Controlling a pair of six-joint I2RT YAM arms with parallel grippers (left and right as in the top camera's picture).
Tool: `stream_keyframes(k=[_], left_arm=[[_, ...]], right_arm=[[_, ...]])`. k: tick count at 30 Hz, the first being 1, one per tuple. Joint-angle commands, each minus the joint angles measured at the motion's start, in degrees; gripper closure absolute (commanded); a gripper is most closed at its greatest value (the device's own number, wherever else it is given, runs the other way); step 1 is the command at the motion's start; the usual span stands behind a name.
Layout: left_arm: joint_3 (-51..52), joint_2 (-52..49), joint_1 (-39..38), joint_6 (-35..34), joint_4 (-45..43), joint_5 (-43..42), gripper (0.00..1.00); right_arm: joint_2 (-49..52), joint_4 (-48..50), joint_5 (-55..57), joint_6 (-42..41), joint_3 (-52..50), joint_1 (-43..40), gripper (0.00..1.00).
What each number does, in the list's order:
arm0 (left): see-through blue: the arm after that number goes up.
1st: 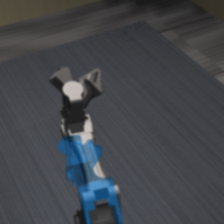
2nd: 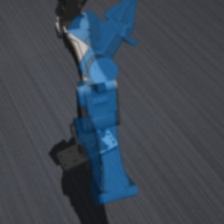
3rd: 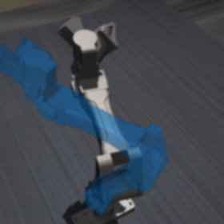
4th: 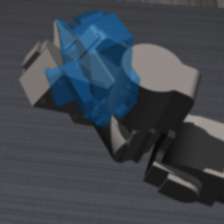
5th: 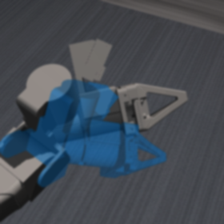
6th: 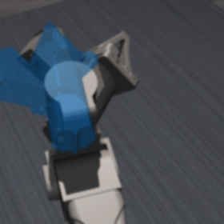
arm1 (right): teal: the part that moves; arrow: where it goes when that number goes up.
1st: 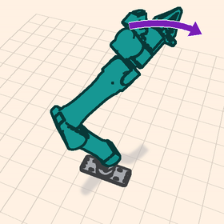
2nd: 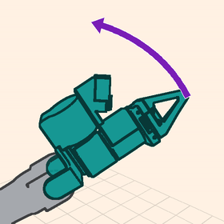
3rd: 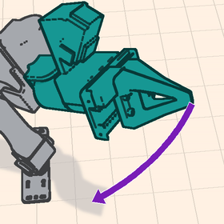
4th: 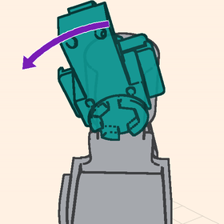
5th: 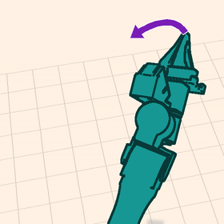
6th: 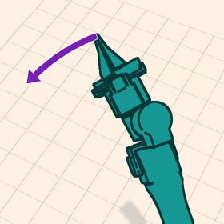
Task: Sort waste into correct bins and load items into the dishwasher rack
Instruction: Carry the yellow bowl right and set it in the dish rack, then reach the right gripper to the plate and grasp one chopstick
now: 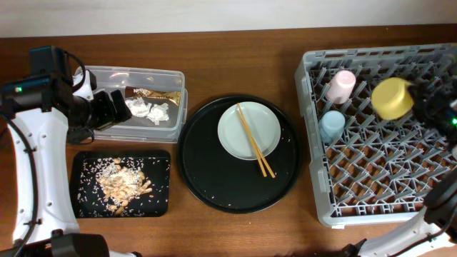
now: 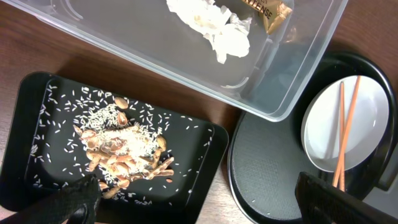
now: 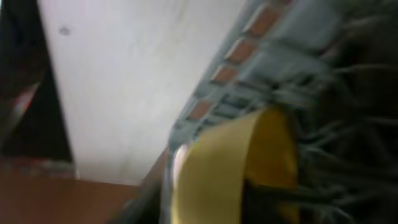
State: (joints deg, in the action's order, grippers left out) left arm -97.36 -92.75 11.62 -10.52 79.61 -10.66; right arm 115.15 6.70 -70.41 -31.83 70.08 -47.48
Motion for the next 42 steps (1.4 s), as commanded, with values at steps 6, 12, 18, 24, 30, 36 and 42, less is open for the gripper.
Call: stream_keyframes(k=[6, 12, 18, 24, 30, 36, 42], left_arm=[[-0.2, 1.0, 0.2, -0.5, 0.0, 0.0, 0.01], [-0.2, 1.0, 0.2, -0.5, 0.0, 0.0, 0.01], [-0.2, 1.0, 0.2, -0.5, 0.0, 0.0, 0.01], [-0.2, 1.0, 0.2, -0.5, 0.0, 0.0, 0.01], [-0.2, 0.9, 0.2, -0.5, 0.0, 0.0, 0.01], [-0.2, 1.0, 0.2, -0.5, 0.0, 0.0, 0.01], [-0.2, 1.0, 0.2, -0.5, 0.0, 0.0, 0.01]], right_arm=[[0.4, 0.1, 5.7, -6.4, -0.5, -4.6, 0.1], [-1.4, 0.1, 4.4, -6.4, 1.5, -5.6, 0.08], [-7.8, -2.6, 1.2, -6.6, 7.8, -2.2, 0.05], [-16.6, -12.2, 1.7, -6.1, 16.2, 3.4, 0.01], [-26.1, -26.8, 7.9, 0.1, 20.0, 12.0, 0.01], [-36.0, -55.1, 42.9, 21.2, 20.7, 29.1, 0.01], [-35.8, -67.9, 59.1, 25.7, 20.5, 48.0, 0.02]])
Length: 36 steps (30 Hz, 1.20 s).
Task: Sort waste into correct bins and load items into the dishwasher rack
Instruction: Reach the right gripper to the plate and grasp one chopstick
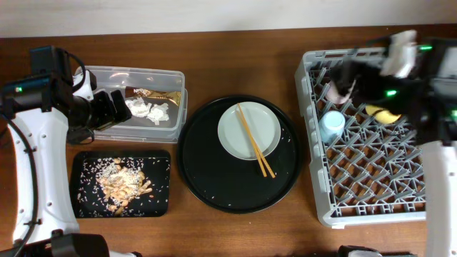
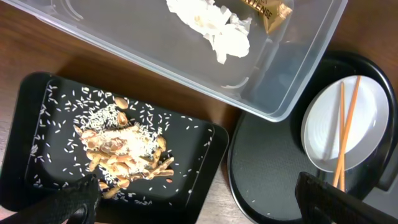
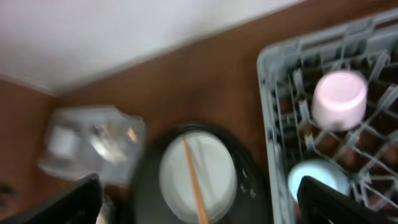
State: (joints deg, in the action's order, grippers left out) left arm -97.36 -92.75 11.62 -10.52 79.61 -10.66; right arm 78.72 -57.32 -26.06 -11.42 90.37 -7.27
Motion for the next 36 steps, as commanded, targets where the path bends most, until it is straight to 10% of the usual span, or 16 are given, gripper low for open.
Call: stream_keyframes(k=[1, 10, 14, 17, 36], left_arm=[[-0.2, 1.0, 0.2, -0.5, 0.0, 0.0, 0.01], [-0.2, 1.0, 0.2, -0.5, 0.0, 0.0, 0.01], [-0.2, 1.0, 0.2, -0.5, 0.0, 0.0, 0.01], [-0.2, 1.0, 0.2, -0.5, 0.0, 0.0, 0.01], [-0.2, 1.0, 0.2, -0.5, 0.0, 0.0, 0.01]], right_arm=[[1.3, -5.2, 15.9, 5.2, 0.2, 10.1, 0.02], [11.8, -9.8, 17.6, 5.2, -1.0, 26.6, 0.02], [19.0, -7.5, 17.7, 5.2, -1.1, 29.7, 0.45], [24.7, -3.9, 17.7, 5.2, -1.1, 30.6, 0.6], [39.4, 8.9, 19.5, 5.0, -1.1, 34.3, 0.65]])
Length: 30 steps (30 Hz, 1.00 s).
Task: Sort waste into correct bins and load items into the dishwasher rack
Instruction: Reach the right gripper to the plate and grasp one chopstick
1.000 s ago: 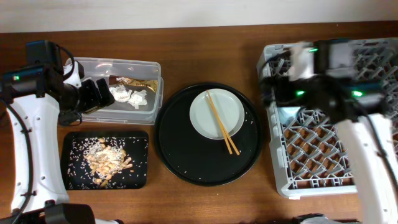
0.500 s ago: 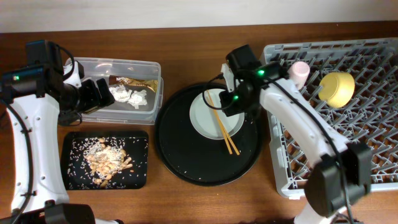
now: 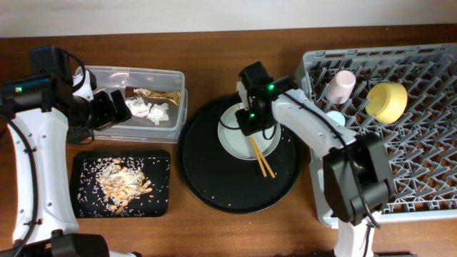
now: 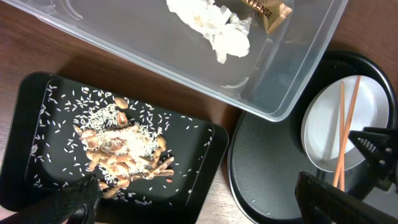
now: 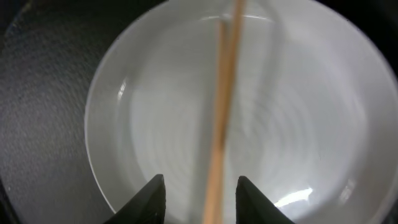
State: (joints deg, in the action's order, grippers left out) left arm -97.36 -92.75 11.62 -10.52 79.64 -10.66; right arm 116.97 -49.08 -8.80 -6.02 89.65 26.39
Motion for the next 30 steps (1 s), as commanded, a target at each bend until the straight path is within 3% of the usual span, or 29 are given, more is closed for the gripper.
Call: stream_keyframes(k=[1, 9, 15, 30], left_arm=[[-0.2, 0.9, 0.2, -0.5, 0.0, 0.0, 0.01], [-0.2, 1.0, 0.2, -0.5, 0.0, 0.0, 0.01], [-0.2, 1.0, 0.2, -0.5, 0.0, 0.0, 0.01], [-0.2, 1.0, 0.2, -0.5, 0.0, 0.0, 0.01]], right_arm=[[1.3, 1.0, 2.4, -0.5, -0.4, 0.6, 0.67], [1.5, 3.5, 9.1, -4.1, -0.4, 0.5, 0.69], [1.5, 5.2, 9.0, -4.1, -1.2, 0.6, 0.74], [1.5, 6.8, 6.9, -4.1, -1.9, 0.6, 0.75]])
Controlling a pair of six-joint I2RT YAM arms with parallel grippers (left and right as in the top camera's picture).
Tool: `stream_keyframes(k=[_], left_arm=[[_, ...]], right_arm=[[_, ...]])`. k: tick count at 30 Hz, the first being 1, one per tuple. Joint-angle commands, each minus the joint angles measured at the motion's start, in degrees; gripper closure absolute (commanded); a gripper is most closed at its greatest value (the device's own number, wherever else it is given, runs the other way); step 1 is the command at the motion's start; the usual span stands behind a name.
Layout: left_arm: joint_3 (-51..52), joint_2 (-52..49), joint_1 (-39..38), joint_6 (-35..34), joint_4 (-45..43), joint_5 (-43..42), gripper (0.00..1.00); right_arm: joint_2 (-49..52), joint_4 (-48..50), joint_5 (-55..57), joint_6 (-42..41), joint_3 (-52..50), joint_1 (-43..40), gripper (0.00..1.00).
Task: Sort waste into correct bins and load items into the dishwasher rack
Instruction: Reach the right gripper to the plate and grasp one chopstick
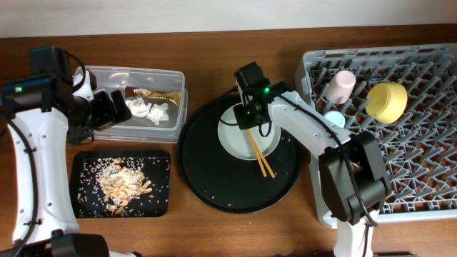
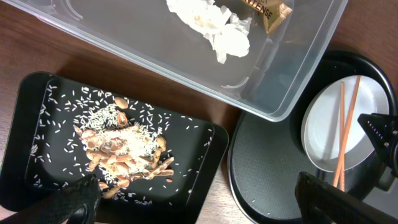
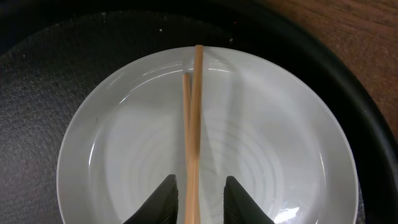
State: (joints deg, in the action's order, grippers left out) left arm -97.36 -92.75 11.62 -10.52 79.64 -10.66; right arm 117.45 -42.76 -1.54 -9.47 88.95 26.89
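Two wooden chopsticks (image 3: 193, 124) lie across a white plate (image 3: 267, 149) on the round black tray (image 1: 214, 178). My right gripper (image 3: 200, 179) is low over the plate (image 1: 239, 139), open, one finger on each side of the chopsticks (image 1: 255, 143), with small gaps. In the overhead view it (image 1: 251, 114) sits at the sticks' far end. My left gripper (image 1: 107, 108) hovers open at the clear bin's left end, holding nothing (image 2: 196, 186). The grey dishwasher rack (image 1: 371, 178) holds a yellow bowl (image 1: 386, 100), a pink cup (image 1: 341, 86) and a blue cup (image 1: 332, 118).
The clear bin (image 1: 136, 75) holds crumpled paper (image 2: 214, 28) and a gold wrapper (image 2: 267, 14). A black rectangular tray (image 1: 161, 160) in front of it carries rice and food scraps (image 2: 124, 146). The rack stands at the right table edge.
My right gripper has shifted a little toward the far end of the chopsticks, and its fingers stand closer together around them. The left arm and everything else are unchanged.
First my right gripper was at the yellow bowl over the rack's far right. Then the arm was above the rack's left part with the bowl left in the rack. Then it was down over the plate, open astride the chopsticks, and now narrower.
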Motion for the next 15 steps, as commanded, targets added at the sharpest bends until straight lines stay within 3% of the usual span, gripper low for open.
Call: stream_keyframes(k=[1, 11, 15], left_arm=[[-0.2, 1.0, 0.2, -0.5, 0.0, 0.0, 0.01], [-0.2, 1.0, 0.2, -0.5, 0.0, 0.0, 0.01], [-0.2, 1.0, 0.2, -0.5, 0.0, 0.0, 0.01]], right_arm=[[1.0, 1.2, -0.4, -0.7, -1.9, 0.1, 0.75], [1.0, 7.3, -0.4, -0.7, -6.3, 0.1, 0.76], [1.0, 7.3, -0.6, -0.7, -6.7, 0.1, 0.84]])
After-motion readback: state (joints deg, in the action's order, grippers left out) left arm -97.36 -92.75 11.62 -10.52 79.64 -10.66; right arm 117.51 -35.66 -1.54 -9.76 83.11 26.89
